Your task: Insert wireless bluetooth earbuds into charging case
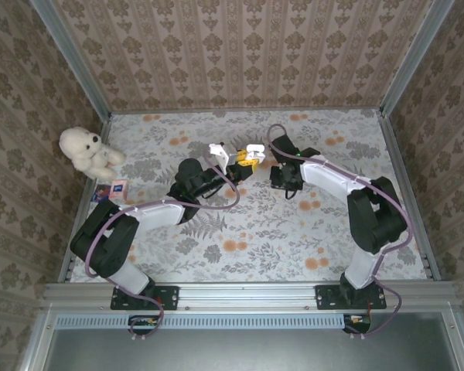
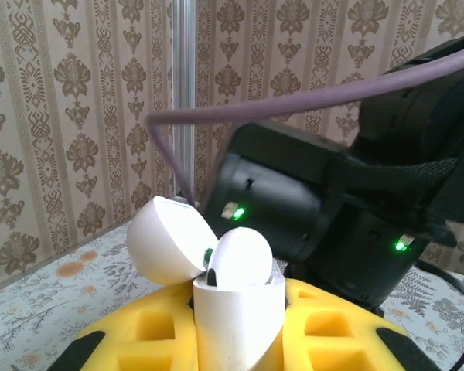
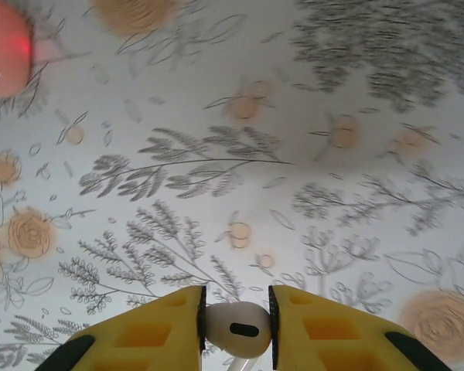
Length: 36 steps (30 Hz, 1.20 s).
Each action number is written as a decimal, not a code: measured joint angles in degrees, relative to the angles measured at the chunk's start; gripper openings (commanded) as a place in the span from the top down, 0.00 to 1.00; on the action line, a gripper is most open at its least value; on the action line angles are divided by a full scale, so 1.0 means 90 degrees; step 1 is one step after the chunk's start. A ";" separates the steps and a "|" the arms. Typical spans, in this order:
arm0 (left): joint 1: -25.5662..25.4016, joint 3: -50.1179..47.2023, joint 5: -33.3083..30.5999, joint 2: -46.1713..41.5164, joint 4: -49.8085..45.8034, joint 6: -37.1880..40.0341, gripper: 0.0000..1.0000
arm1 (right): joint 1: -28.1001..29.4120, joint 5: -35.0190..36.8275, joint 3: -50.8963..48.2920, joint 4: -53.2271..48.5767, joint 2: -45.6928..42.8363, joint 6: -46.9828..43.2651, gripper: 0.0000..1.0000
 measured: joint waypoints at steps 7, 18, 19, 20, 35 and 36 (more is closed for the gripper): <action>0.0005 -0.0085 -0.0112 -0.0107 -0.0075 0.0044 1.00 | 0.0282 0.0124 0.0272 -0.0690 0.0862 -0.0641 0.72; 0.0012 -0.0163 -0.0134 -0.0107 -0.0119 0.0049 1.00 | 0.0457 0.0345 0.0580 -0.1093 0.1161 -0.0763 0.58; 0.0012 -0.0163 -0.0134 -0.0107 -0.0121 0.0049 1.00 | 0.0459 0.0359 0.0580 -0.1115 0.1163 -0.0760 0.58; 0.0012 -0.0163 -0.0134 -0.0107 -0.0121 0.0049 1.00 | 0.0459 0.0364 0.0580 -0.1137 0.1163 -0.0755 0.57; 0.0036 -0.0163 -0.0160 -0.0107 -0.0119 0.0049 1.00 | 0.0636 0.0474 0.0848 -0.1243 0.1447 -0.0185 0.56; 0.0039 -0.0165 -0.0160 -0.0107 -0.0121 0.0049 1.00 | 0.0636 0.0481 0.0848 -0.1248 0.1450 -0.0138 0.56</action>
